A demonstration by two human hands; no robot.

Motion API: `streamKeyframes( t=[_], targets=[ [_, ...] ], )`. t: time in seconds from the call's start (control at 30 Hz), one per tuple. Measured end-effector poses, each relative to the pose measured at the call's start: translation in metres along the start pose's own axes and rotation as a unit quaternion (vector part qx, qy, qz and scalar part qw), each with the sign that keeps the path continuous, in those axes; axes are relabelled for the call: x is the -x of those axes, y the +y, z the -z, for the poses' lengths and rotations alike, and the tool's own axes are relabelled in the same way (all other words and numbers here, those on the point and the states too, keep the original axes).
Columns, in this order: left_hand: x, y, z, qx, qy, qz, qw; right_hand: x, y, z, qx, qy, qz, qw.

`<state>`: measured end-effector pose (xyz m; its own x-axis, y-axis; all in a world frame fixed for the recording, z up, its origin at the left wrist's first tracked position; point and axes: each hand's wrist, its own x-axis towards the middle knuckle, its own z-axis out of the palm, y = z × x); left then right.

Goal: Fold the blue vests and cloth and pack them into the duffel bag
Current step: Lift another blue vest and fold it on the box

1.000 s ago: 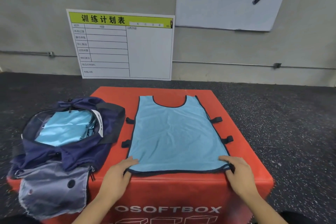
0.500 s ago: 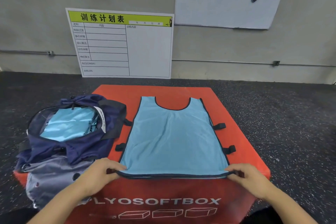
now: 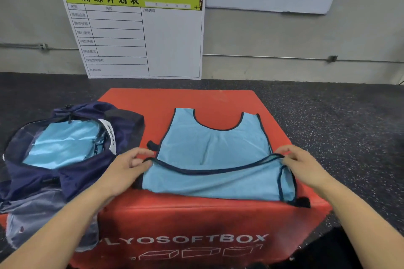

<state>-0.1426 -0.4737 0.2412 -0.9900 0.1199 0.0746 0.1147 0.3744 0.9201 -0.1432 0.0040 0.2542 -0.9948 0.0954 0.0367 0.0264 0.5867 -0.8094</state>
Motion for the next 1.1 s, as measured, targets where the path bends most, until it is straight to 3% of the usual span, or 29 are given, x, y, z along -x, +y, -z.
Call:
streamKeyframes(
  t=[0.23, 0.5, 0.57, 0.67, 0.77, 0.83, 0.9, 1.0, 1.1],
  targets=[
    [-0.075, -0.009, -0.016, 0.060, 0.061, 0.034, 0.996, -0.056, 0.023, -0.013, -0.023, 0.081, -0.063, 0.994],
    [-0.112, -0.028, -0.034, -0.001, 0.097, 0.073, 0.993, -0.084, 0.042, -0.021, 0.028, 0.039, -0.105, 0.993],
    [-0.111, -0.027, -0.032, -0.001, 0.061, 0.086, 0.994, -0.078, 0.032, -0.017, 0.009, 0.012, -0.088, 0.996],
    [-0.107, -0.025, -0.021, 0.013, -0.051, 0.126, 0.991, -0.060, 0.014, -0.014, 0.016, -0.084, -0.068, 0.994],
    [-0.098, -0.023, -0.012, -0.043, -0.186, 0.107, 0.976, -0.044, 0.013, -0.020, 0.158, -0.165, -0.057, 0.972],
    [-0.095, -0.023, -0.009, -0.083, -0.221, 0.072, 0.969, -0.043, 0.019, -0.019, 0.264, -0.116, -0.030, 0.957],
    [-0.096, -0.022, -0.014, -0.061, -0.170, 0.055, 0.982, -0.045, 0.017, -0.016, 0.284, -0.038, -0.015, 0.958],
    [-0.103, -0.024, -0.024, -0.010, -0.068, 0.045, 0.997, -0.050, 0.009, -0.012, 0.155, 0.066, -0.007, 0.986],
    [-0.105, -0.030, -0.027, -0.001, -0.079, 0.053, 0.995, -0.052, -0.001, -0.013, 0.054, 0.030, -0.056, 0.996]
  ],
)
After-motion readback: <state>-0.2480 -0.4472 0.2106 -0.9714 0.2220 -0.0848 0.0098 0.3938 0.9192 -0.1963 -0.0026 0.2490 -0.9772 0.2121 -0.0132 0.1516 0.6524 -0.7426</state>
